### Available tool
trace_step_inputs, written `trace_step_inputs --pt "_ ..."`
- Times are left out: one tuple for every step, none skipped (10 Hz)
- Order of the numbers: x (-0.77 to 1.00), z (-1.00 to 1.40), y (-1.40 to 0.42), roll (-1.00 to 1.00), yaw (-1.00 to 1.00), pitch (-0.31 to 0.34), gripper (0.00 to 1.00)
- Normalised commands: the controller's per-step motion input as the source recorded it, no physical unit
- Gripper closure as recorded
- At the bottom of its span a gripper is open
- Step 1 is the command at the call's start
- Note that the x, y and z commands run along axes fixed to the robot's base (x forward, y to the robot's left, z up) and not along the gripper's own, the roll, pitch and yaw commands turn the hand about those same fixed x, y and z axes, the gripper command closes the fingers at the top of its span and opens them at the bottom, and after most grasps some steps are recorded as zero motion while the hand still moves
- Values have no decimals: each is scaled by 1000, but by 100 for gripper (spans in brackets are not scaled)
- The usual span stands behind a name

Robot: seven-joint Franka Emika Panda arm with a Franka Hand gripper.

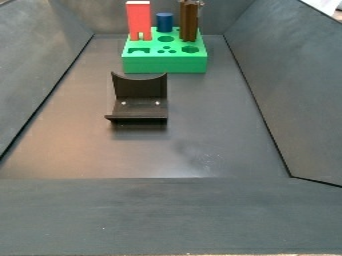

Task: Pick up the star object. Move up. Place the star object on the fixture. Regrasp the star object. Move to above the board. Insert the star object.
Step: Insert the star object.

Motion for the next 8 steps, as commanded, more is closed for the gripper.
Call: trace_step_inputs --pt "3 -209 -120 99 63 -30 100" --pt "40 -169 -160 74 54 -27 100" --pt "34 -134 -169 73 40 -17 100" --pt "0 -83 -160 57 0 -14 100" --pt "0 -69 -140 61 0 -6 100" --pt "103 -151 -174 44 0 -24 100" --pt "280 -186 -160 23 0 -21 100" --pt "246 -177 -71 10 0 -17 100"
